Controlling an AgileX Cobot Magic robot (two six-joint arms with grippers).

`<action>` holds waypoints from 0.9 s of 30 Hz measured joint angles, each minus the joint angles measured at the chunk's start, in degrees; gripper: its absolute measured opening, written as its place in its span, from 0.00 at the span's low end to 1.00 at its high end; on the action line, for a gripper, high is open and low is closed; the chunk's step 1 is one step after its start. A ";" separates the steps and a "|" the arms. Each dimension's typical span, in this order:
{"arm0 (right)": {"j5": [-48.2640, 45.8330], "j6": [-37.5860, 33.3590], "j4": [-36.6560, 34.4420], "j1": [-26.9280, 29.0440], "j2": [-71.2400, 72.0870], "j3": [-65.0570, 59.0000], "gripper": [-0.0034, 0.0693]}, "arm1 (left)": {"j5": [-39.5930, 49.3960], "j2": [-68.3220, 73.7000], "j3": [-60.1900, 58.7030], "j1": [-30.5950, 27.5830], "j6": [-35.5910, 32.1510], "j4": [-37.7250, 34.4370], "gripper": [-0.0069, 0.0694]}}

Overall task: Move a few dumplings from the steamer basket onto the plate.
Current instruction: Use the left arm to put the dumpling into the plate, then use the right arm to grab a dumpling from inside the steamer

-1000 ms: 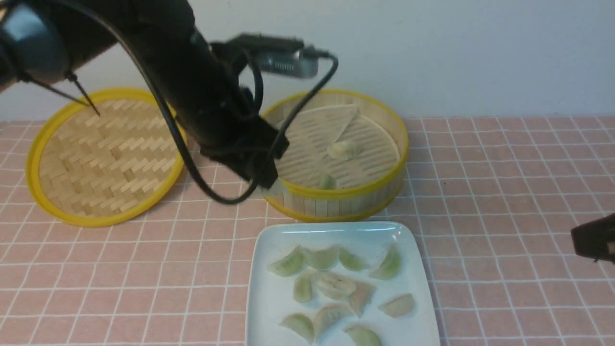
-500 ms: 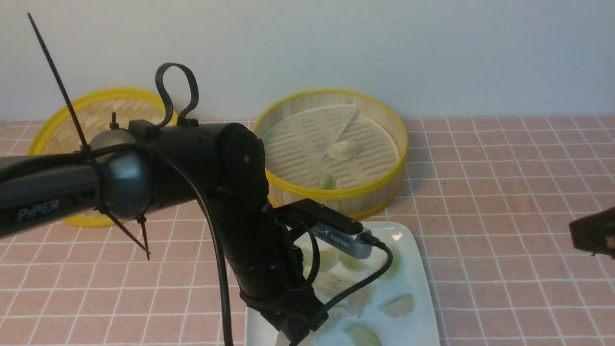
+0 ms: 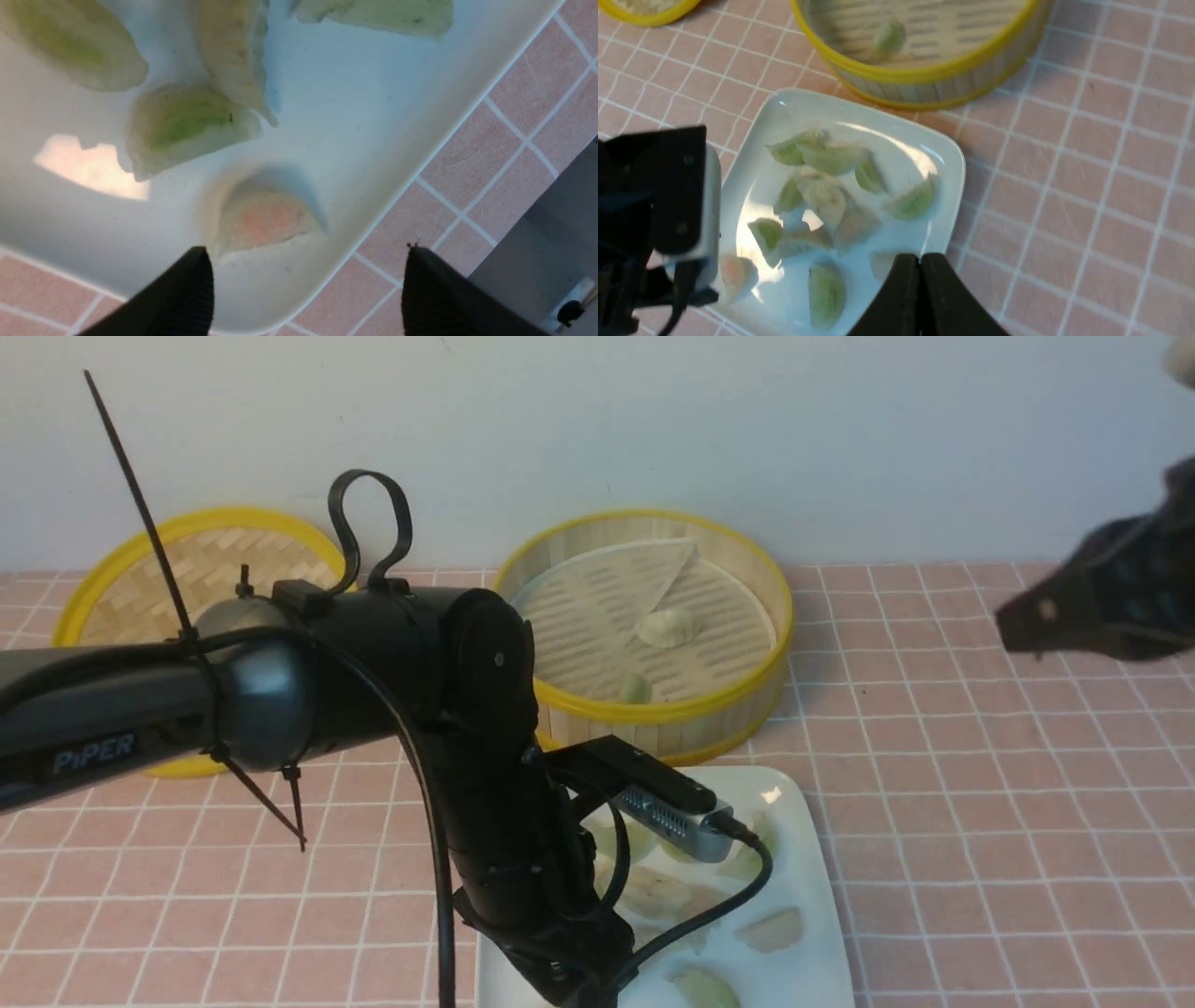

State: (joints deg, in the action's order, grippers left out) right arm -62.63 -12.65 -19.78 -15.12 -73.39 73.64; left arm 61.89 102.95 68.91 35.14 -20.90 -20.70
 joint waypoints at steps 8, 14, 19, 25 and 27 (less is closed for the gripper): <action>3.24 -3.42 -0.30 -2.73 -21.81 17.65 0.04 | 6.54 -5.87 6.02 0.00 9.69 11.71 0.31; 1.79 -9.11 -1.08 -2.77 -37.07 31.47 0.13 | 7.77 -18.85 6.47 0.00 15.05 16.43 0.09; 2.23 -15.94 -2.65 -2.77 -49.41 42.02 0.34 | 8.77 -28.77 6.47 0.00 17.87 16.63 0.08; 4.47 -20.68 -4.84 -2.77 -60.01 50.51 0.61 | 9.79 -34.96 6.47 0.00 19.25 16.63 0.08; 4.85 -20.94 -5.86 -2.77 -62.18 52.38 0.66 | 9.79 -35.78 6.47 0.00 19.29 16.63 0.08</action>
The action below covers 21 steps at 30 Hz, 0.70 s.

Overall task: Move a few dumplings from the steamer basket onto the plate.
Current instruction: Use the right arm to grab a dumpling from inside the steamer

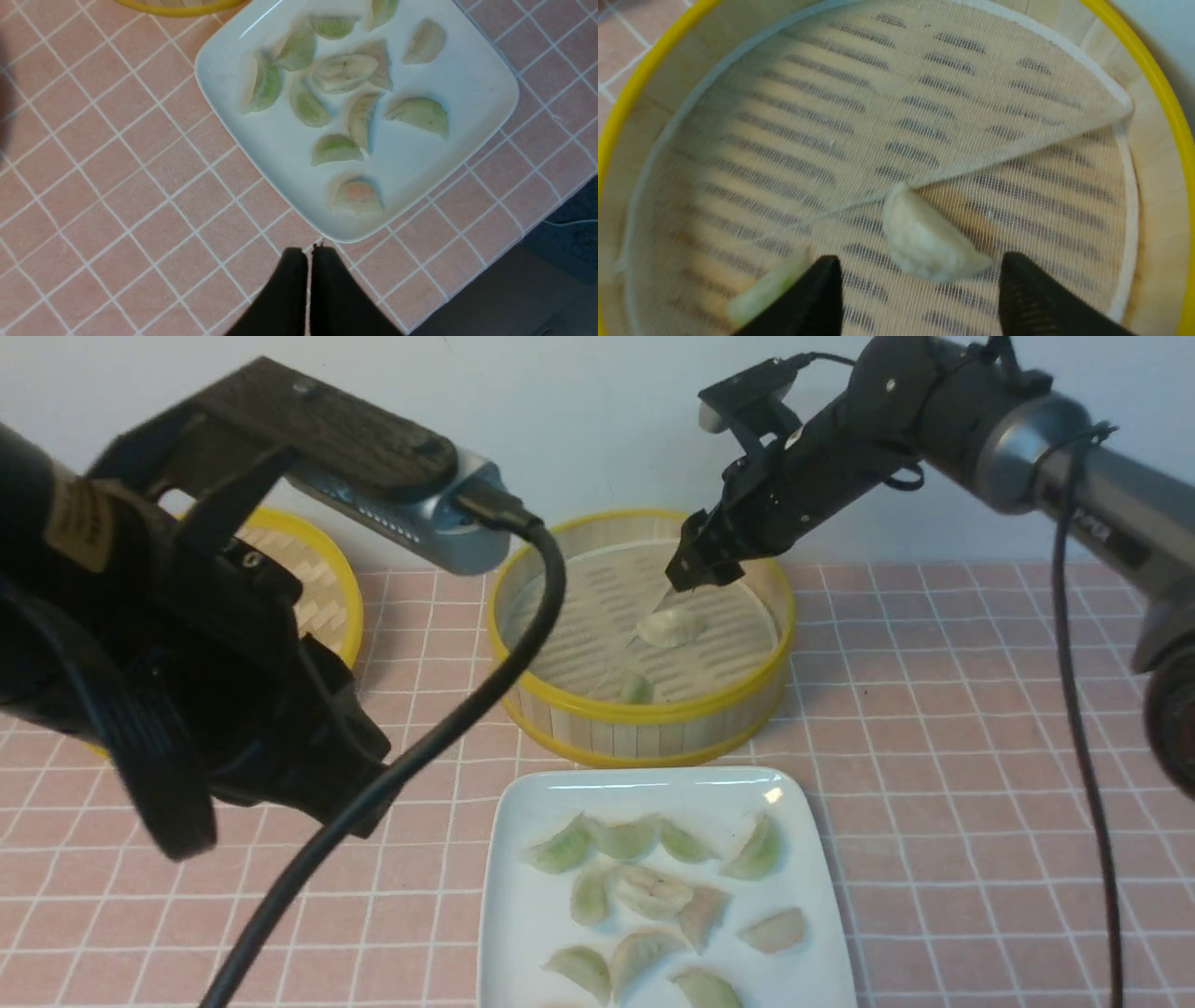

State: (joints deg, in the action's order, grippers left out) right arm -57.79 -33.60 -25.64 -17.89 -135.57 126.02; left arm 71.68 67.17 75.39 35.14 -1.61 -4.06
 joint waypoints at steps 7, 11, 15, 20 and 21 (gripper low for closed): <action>2.28 -2.76 -0.36 -1.67 -7.25 3.12 0.71 | 0.05 -0.69 0.00 0.00 0.57 0.00 0.08; 5.31 -1.66 2.30 -2.70 -8.81 3.23 0.67 | 0.05 -0.69 0.00 0.00 0.60 0.05 0.08; 5.66 4.55 9.11 -3.66 -8.46 3.50 0.47 | 0.05 -0.69 0.00 0.00 1.00 0.00 0.08; 1.87 9.45 14.85 -4.49 -6.73 4.16 0.39 | 0.05 -0.69 0.00 0.00 1.00 0.00 0.08; -0.41 10.79 15.69 -4.49 -5.48 5.15 0.39 | 0.05 -0.69 0.00 0.00 1.00 0.00 0.08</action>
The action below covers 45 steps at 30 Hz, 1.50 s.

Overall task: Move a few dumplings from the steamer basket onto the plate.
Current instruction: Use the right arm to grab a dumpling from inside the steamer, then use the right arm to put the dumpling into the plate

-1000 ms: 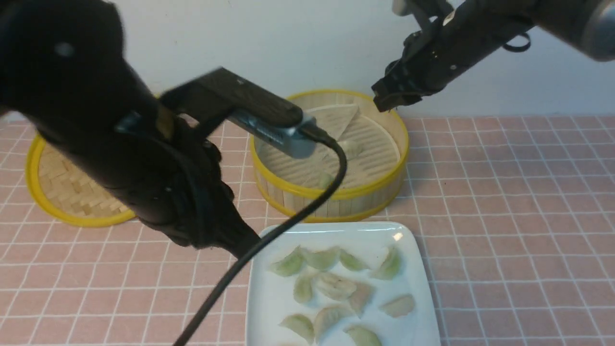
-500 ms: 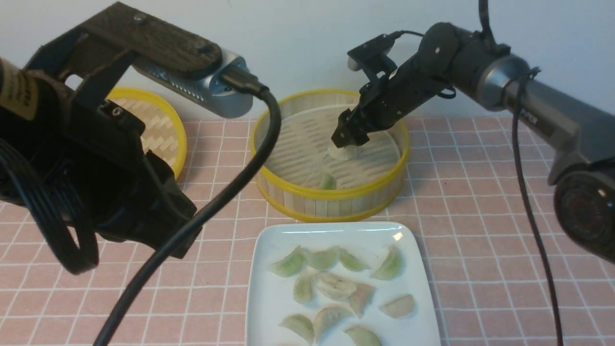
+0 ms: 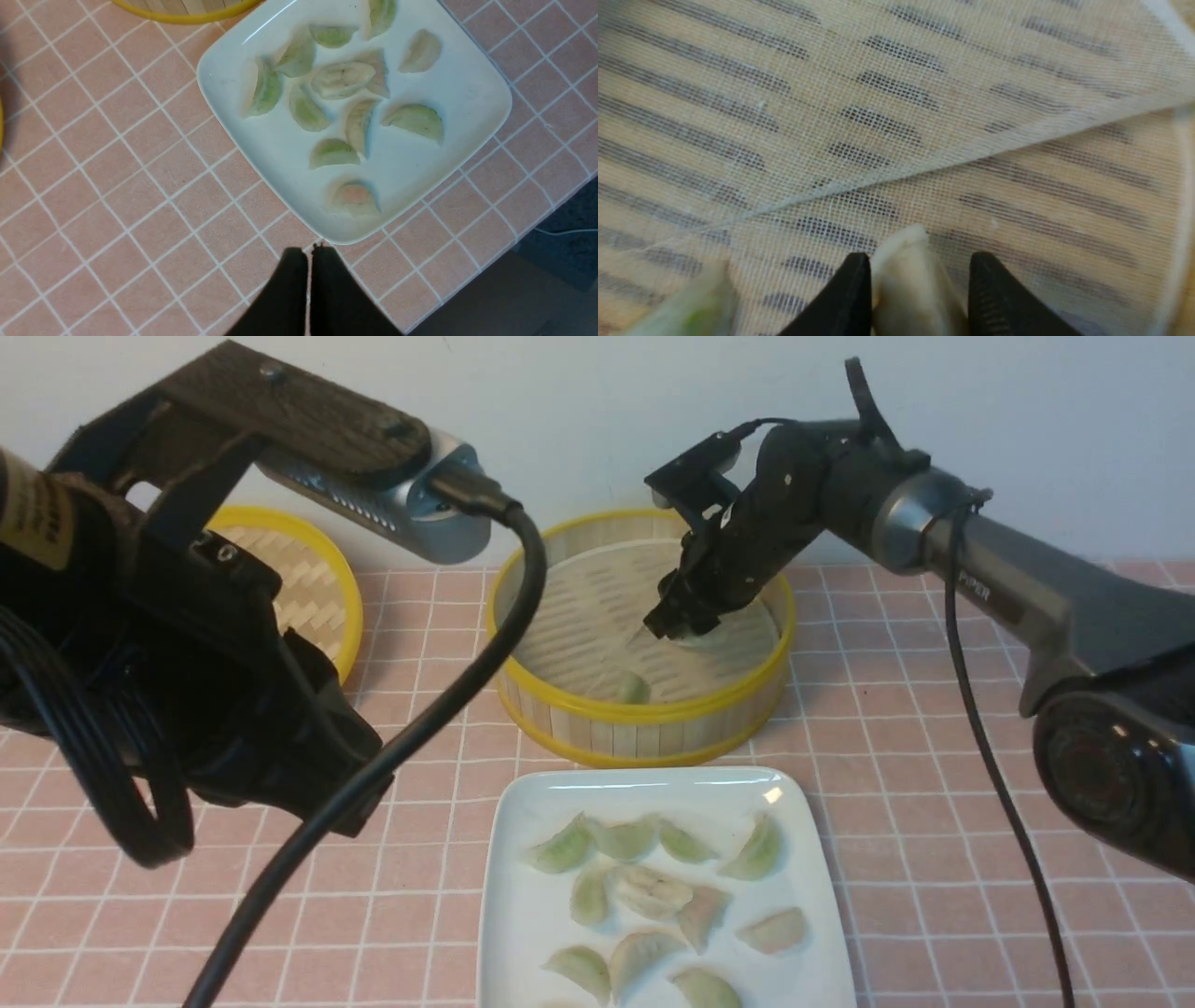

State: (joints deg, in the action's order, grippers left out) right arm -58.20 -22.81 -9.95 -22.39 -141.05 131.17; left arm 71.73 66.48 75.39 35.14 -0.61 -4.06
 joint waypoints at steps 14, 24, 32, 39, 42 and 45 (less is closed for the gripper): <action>-13.61 11.31 -1.73 0.00 17.46 4.52 0.39 | 0.00 0.00 0.00 0.00 -1.02 1.10 0.08; -13.54 12.16 -7.13 -7.46 43.13 -40.27 0.39 | 0.00 -0.07 0.00 0.00 -1.12 1.10 0.08; -1.94 16.07 -9.19 -11.94 43.49 -67.02 0.38 | 0.00 -0.07 0.00 0.00 -1.44 1.23 0.08; 4.44 16.90 -9.80 -11.99 40.19 -68.95 0.41 | 0.00 -0.07 0.00 0.00 -2.49 1.29 0.08; 4.79 16.87 -9.84 -11.99 40.00 -68.95 0.54 | 0.00 -0.07 0.00 0.00 -2.56 1.29 0.08; 0.93 16.97 -7.80 -11.99 40.00 -66.25 0.72 | 0.00 -0.07 0.00 0.00 -2.56 1.29 0.08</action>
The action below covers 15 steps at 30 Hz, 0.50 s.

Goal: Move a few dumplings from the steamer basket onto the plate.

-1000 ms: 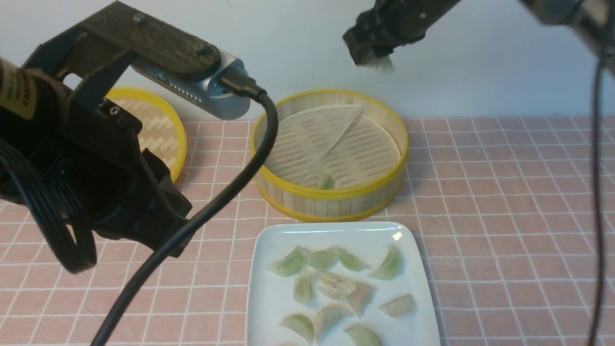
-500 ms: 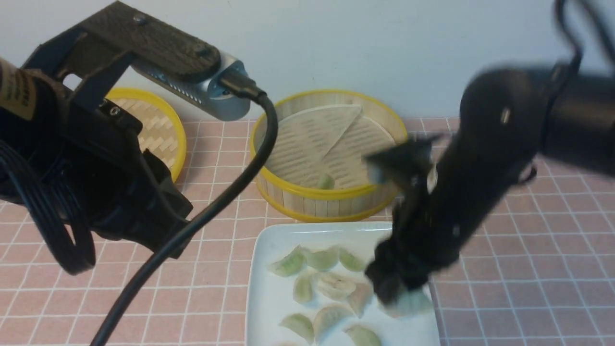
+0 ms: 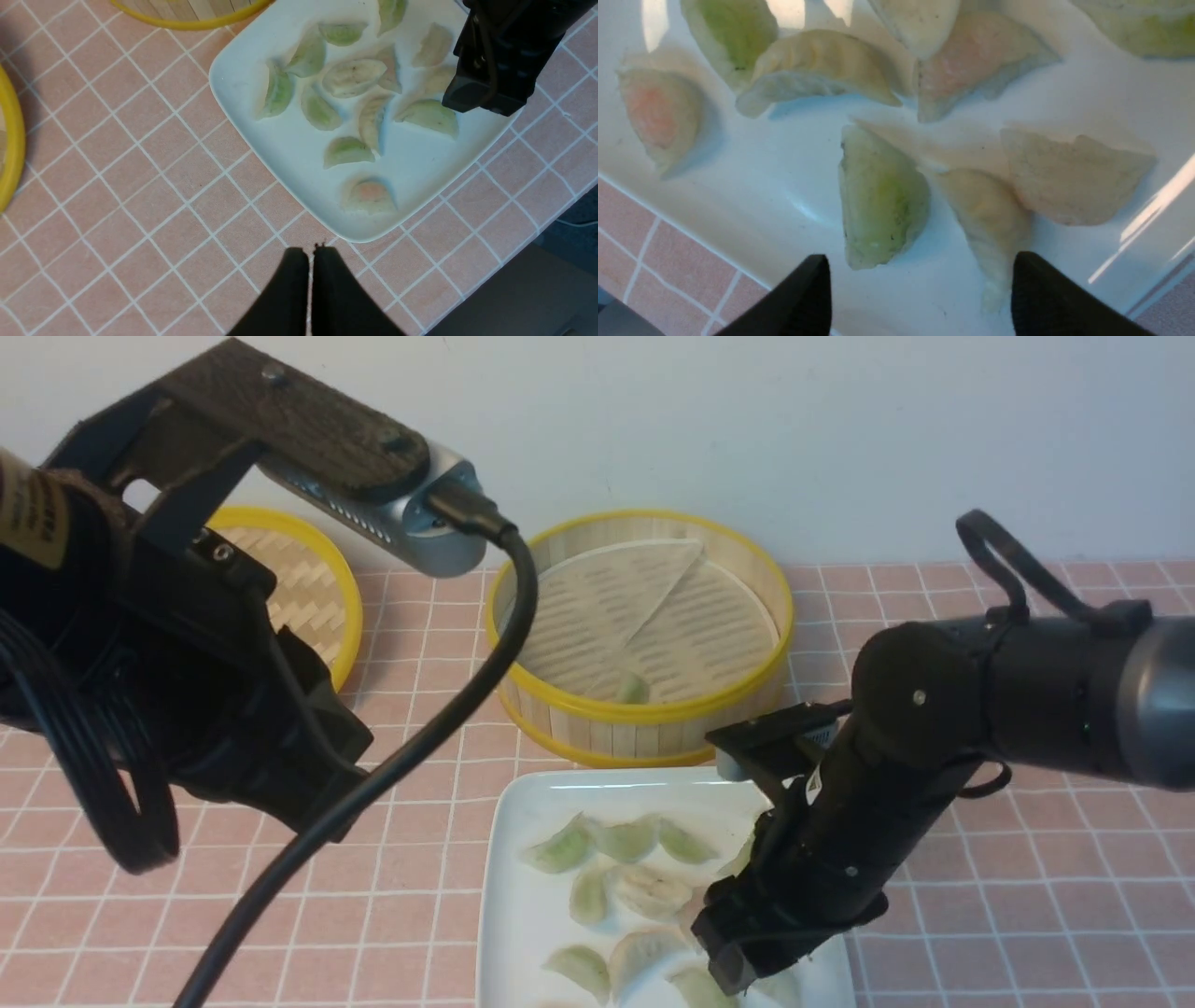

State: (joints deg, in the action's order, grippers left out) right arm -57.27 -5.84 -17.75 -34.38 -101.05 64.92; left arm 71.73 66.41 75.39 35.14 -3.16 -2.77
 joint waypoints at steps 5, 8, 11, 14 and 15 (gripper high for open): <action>-9.58 2.09 2.22 0.00 2.34 6.26 0.62 | 0.00 0.00 0.00 0.00 -0.23 0.00 0.08; -11.59 3.49 2.98 0.00 8.49 8.28 0.37 | 0.00 0.00 0.00 0.00 -0.46 0.00 0.08; -12.39 4.75 3.93 0.00 19.04 8.60 0.14 | 0.00 0.00 0.00 0.00 -0.46 0.00 0.08; -11.63 6.60 6.03 0.00 31.65 7.33 0.05 | -0.23 0.00 0.00 0.00 -0.46 0.00 0.08; -10.57 6.87 6.63 0.00 35.15 6.53 0.04 | -0.50 0.00 0.00 0.00 -0.46 0.00 0.08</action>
State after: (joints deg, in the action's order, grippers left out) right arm -67.85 1.03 -11.12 -34.38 -65.90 71.45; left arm 71.24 66.41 75.39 35.14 -3.62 -2.77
